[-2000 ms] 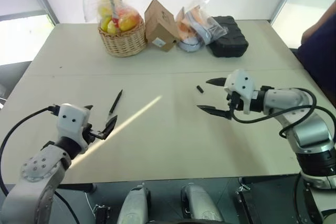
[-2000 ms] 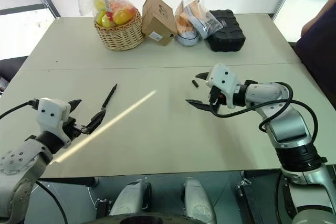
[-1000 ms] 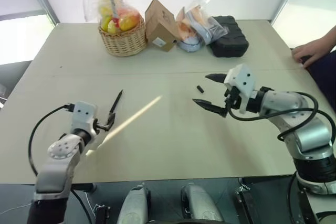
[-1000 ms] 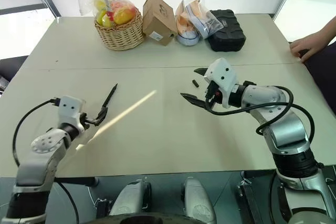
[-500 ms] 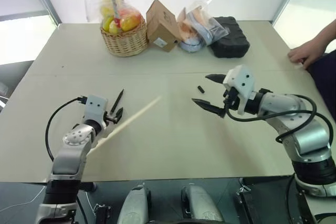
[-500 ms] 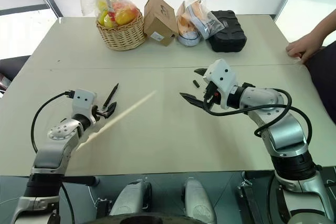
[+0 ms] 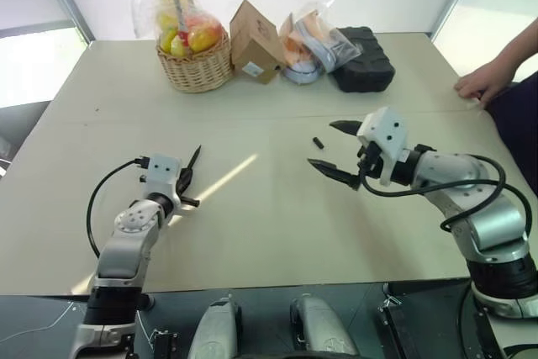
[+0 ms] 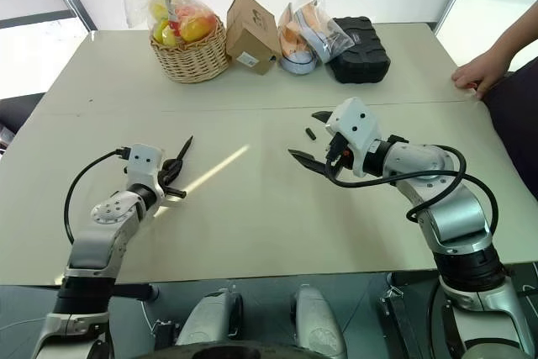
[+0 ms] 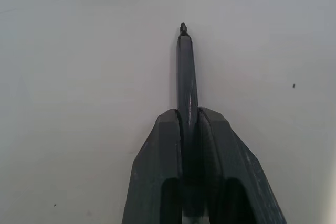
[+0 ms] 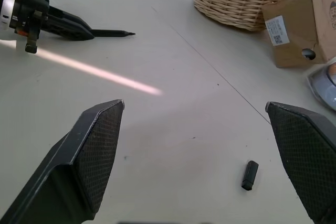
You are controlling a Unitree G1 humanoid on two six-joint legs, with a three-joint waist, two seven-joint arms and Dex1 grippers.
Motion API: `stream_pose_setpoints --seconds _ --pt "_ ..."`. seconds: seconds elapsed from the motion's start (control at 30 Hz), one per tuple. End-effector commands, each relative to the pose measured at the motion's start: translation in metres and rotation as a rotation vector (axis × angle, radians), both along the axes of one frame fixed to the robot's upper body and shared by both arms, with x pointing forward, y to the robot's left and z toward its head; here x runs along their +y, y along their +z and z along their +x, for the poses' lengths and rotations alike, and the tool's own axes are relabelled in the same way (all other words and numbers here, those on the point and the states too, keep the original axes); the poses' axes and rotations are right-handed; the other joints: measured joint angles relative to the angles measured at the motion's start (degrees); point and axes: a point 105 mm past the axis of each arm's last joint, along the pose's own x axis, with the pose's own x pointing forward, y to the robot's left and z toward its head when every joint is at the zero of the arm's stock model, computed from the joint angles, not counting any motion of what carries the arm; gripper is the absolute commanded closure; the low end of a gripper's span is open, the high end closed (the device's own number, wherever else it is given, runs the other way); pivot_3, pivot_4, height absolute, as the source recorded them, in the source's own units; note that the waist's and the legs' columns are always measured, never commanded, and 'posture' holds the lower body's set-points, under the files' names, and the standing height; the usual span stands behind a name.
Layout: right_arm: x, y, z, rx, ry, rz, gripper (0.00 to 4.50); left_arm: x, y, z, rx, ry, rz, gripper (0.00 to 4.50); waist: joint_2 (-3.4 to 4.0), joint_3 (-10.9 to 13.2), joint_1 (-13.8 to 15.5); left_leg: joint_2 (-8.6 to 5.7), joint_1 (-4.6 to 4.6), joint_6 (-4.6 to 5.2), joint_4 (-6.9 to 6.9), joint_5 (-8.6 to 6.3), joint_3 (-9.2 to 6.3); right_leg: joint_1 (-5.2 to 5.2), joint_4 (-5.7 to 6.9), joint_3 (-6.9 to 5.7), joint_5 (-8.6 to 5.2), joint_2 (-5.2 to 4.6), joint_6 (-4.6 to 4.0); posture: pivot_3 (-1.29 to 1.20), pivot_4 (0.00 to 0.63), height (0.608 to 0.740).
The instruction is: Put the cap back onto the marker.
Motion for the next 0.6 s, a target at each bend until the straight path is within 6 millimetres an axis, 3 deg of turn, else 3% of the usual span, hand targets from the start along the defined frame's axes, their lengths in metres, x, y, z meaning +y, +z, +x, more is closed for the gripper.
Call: stream_pose_setpoints --seconds 0.03,0.27,0.47,0.6 --pt "-0.003 0.015 -0.001 -0.073 -0.009 0.001 0.00 0.015 -0.020 -0.008 0.085 0.070 0.020 4.46 0.00 0.0 0.0 -0.01 0.00 0.00 0.00 0.00 0.01 0.00 0.00 0.00 0.00 0.01 0.00 0.00 0.150 0.740" --pt "-0.003 0.011 0.000 -0.062 -0.022 0.019 0.00 0.019 -0.021 -0.013 0.097 0.091 -0.012 4.46 0.02 0.0 -0.2 0.00 0.00 0.00 -0.04 0.00 0.05 -0.05 0.00 0.02 0.00 0.00 0.01 0.00 0.150 0.740" --pt "-0.006 0.000 0.014 -0.019 -0.101 0.119 0.00 -0.005 0.028 -0.008 -0.052 -0.041 -0.039 4.46 -0.06 0.0 0.0 -0.01 -0.09 0.00 -0.06 0.00 0.04 -0.13 0.00 0.02 0.01 0.05 0.03 0.00 0.150 0.740" --pt "-0.013 -0.005 0.034 -0.025 -0.217 0.211 0.00 -0.016 0.059 -0.009 -0.157 -0.101 -0.123 4.46 -0.16 0.1 0.3 -0.01 -0.18 0.00 -0.06 0.00 0.02 -0.16 -0.04 0.02 0.00 -0.06 0.02 0.00 0.150 0.740"
